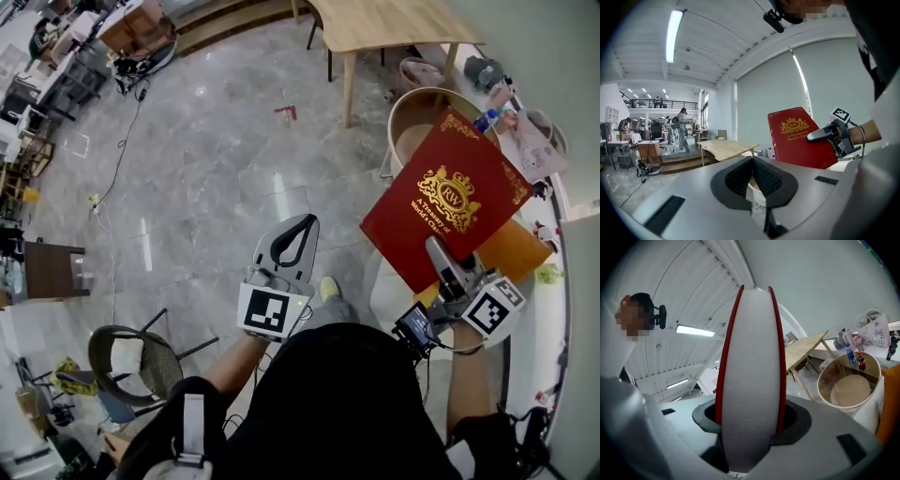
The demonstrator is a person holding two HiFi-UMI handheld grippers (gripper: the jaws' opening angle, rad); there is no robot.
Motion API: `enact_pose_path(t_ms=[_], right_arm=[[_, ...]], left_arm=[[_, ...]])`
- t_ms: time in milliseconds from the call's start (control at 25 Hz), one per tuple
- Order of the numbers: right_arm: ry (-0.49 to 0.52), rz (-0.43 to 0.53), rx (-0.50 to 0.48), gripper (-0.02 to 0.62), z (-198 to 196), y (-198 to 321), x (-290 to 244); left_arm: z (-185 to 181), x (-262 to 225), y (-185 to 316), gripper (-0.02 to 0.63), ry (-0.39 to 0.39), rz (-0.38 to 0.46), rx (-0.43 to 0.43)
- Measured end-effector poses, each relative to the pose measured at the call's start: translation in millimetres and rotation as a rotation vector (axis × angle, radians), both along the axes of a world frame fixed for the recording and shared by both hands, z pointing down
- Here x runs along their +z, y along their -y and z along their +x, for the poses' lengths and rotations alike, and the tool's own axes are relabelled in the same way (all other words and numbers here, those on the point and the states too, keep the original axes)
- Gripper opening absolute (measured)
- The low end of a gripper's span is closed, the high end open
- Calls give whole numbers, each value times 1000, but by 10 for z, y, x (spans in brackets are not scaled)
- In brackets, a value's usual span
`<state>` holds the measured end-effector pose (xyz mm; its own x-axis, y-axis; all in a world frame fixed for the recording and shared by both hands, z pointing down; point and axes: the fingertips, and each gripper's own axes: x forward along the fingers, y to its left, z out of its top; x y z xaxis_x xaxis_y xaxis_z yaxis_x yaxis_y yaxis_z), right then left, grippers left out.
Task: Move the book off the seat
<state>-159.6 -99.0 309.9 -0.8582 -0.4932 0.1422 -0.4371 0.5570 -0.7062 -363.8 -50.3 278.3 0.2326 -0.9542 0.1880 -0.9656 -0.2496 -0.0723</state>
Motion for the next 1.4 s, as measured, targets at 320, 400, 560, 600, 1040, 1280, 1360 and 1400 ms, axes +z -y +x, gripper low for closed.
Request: enact_pose_path(t_ms=[320,400,560,600,1040,1280,1360,1400], right_arm=[[-22,19,49,249,-385,185,-44],[-38,34,56,247,-407,187,-98],[-34,33,41,247,-423,139,-99],[-35,38,39,249,-429,145,-107],[-39,72,91,247,-470,309,-23],[-48,73,158,247,-187,986,19],[-47,80,182,247,-76,1174,12],[-47,82,195,248,-21,1265,17]], left_arm=[[-505,103,127,12,-16,-1,3],[-533,114,97,12,-30,4,-5],[-564,88,59,12,-39,27,-17],[-581,83,60,12,-39,29,-20],[-693,163,214,12,-22,35,22],[-489,117,979,12,2,37,90],[-421,87,1204,12,7,37,111],[-390,82,1315,12,10,35,119]])
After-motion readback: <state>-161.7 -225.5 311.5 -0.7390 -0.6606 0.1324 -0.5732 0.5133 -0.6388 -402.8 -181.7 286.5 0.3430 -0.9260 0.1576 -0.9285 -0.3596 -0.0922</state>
